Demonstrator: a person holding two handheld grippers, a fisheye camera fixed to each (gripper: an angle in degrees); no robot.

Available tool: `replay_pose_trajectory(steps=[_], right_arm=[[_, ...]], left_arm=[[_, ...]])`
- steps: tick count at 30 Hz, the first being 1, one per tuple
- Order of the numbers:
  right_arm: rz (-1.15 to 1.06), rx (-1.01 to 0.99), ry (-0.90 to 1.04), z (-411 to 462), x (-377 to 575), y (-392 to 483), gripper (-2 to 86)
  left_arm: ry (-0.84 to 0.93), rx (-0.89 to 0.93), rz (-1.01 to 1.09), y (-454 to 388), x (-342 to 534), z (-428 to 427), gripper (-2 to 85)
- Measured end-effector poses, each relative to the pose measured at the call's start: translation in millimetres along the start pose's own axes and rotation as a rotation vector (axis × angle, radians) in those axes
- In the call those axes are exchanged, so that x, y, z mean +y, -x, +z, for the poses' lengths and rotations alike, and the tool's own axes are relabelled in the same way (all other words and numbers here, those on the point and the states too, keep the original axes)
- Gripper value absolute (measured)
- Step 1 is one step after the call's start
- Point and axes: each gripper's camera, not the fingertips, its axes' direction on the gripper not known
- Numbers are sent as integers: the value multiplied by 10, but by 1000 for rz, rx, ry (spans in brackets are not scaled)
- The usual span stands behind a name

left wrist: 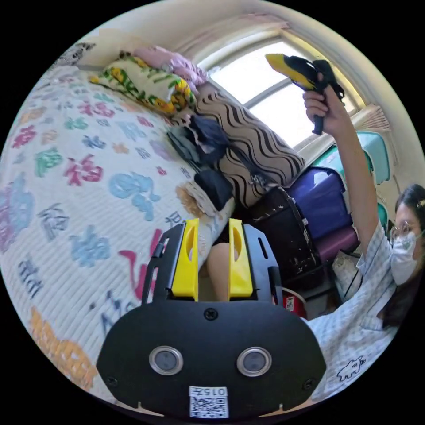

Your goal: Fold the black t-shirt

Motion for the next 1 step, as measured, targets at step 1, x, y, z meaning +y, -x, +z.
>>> replay_pose_trajectory(steps=[1], right_arm=[[44,7,0,-35,277,-279,20]], left_arm=[[18,23,-11,6,-134,165,109]])
